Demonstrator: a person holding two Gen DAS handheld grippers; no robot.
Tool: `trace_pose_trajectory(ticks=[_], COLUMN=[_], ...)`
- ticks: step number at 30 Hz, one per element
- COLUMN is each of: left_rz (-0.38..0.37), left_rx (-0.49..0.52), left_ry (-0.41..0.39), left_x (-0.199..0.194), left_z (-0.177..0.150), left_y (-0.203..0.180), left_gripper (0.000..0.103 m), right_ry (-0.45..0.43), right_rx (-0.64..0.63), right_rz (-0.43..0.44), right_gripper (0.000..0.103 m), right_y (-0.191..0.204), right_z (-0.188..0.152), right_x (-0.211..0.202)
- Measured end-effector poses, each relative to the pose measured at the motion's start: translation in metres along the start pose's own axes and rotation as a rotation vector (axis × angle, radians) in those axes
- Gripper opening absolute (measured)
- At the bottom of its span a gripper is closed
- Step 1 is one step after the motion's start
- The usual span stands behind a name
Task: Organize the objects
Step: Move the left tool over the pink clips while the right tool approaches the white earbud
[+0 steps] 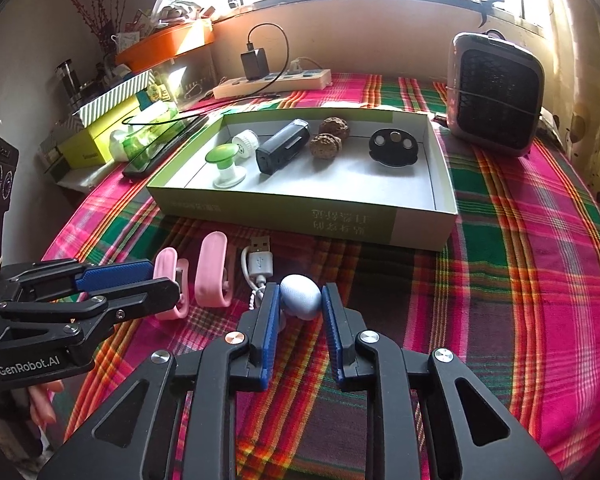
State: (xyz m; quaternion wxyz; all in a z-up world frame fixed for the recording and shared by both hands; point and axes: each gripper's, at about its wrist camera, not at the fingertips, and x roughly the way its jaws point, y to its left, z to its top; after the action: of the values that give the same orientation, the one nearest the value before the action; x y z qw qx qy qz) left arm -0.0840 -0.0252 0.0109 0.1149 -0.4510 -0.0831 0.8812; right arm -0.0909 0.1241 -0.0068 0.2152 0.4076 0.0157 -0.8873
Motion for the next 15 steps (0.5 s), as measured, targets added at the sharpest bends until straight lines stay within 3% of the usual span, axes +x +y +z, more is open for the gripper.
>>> trace_pose_trajectory(ticks=[6,8,11,13,15], left_rz=[0.001,0.003,0.003,0.005,0.002], left_rx=[0.0,-0.002,-0.003,-0.004,-0.004], left_ry=[0.017,0.019,0.019,0.019,0.017], left_x=[0.006,0.007,0.007,0.006,0.005], left_z=[-0.001,-0.002,-0.002,-0.002,-0.001], left_y=[0.0,-0.001,0.0,-0.001,0.0], left_gripper=[0.035,0.035,0.035,0.035,0.035], right_ry=[-0.038,-0.033,-0.045,0.006,0.008], right_rx=[0.108,0.047,-0.061,-0.145,-0.163], right_rz=[0.042,-0.059,-0.084,-0.202,-0.223], right_gripper=[0.023,0.023,0.023,0.023,0.023], right_y=[-0.018,-0.012,0.003,0.013,0.013], right_z=[-0.002,-0.002,-0.001,0.0,-0.001], right_x=[-0.009,-0.008,-0.01,-0.003,-0.002])
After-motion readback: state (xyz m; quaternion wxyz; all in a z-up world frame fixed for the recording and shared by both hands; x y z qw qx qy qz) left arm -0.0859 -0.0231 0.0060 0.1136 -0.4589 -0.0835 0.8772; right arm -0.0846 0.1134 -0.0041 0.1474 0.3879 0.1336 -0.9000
